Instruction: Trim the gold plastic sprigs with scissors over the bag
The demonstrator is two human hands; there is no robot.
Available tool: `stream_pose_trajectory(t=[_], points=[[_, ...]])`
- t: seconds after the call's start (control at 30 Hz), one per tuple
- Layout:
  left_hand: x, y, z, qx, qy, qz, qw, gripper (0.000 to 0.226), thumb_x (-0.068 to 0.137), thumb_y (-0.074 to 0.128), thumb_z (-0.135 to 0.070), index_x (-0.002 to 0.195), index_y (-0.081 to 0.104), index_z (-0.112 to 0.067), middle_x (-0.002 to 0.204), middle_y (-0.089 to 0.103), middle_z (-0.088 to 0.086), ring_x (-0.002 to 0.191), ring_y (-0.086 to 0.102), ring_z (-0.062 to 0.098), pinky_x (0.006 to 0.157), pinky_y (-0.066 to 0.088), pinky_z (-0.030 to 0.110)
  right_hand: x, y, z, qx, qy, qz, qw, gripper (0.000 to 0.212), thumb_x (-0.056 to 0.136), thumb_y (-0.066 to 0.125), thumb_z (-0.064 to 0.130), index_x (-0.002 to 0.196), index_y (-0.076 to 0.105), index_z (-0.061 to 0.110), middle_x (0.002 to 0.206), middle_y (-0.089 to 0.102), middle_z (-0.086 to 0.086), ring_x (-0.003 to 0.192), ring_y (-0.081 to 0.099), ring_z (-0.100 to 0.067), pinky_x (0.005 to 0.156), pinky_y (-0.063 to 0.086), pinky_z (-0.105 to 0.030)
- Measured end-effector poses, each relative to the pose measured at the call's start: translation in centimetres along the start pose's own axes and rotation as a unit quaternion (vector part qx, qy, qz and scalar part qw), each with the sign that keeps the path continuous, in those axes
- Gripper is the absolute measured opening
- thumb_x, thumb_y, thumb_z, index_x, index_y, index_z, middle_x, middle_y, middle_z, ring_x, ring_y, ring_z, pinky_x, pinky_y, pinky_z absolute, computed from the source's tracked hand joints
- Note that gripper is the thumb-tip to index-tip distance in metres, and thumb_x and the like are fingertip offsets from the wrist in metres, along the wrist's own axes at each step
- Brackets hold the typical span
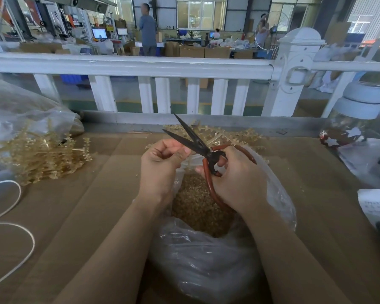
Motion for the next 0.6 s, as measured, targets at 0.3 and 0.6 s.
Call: stream_pose_trajectory(t=[0.3,0.6], points=[[0.1,-0.2,0.5,-0.113,-0.068,-0.003,0.991,0.014,0.082,0.063,0.003,0.094,0.062,-0.005,0.072,0.06,0.001,0.061,0.053,0.006,0.065,0.045,0.018,0.2,0.8,-0.2,0.032,-0.002,0.077,0.996,0.055,0.073,0.048,0.085,0.095,0.05,0.035,0.082,0.052,0.026,0.071,0.048,0.002,0.059,0.032,-0.009],[0.0,-0.2,0.2,-0.158,-0.089,-0.011,0.983,0.022,0.091,0.05,0.013,0.092,0.062,-0.005,0.079,0.06,0.006,0.061,0.057,0.006,0.061,0.051,0.014,0.1,1.2,-0.2,0.031,-0.008,0.085,0.996,0.058,0.07,0.04,0.09,0.092,0.048,0.037,0.078,0.051,0.025,0.066,0.042,0.012,0.058,0.031,-0.008]])
Point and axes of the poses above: each hand's wrist, its own x-axis towards the middle knuckle, its own y-axis out of the palm, z = x × y, the point moved 7 cm from there along x, towards the middle knuckle
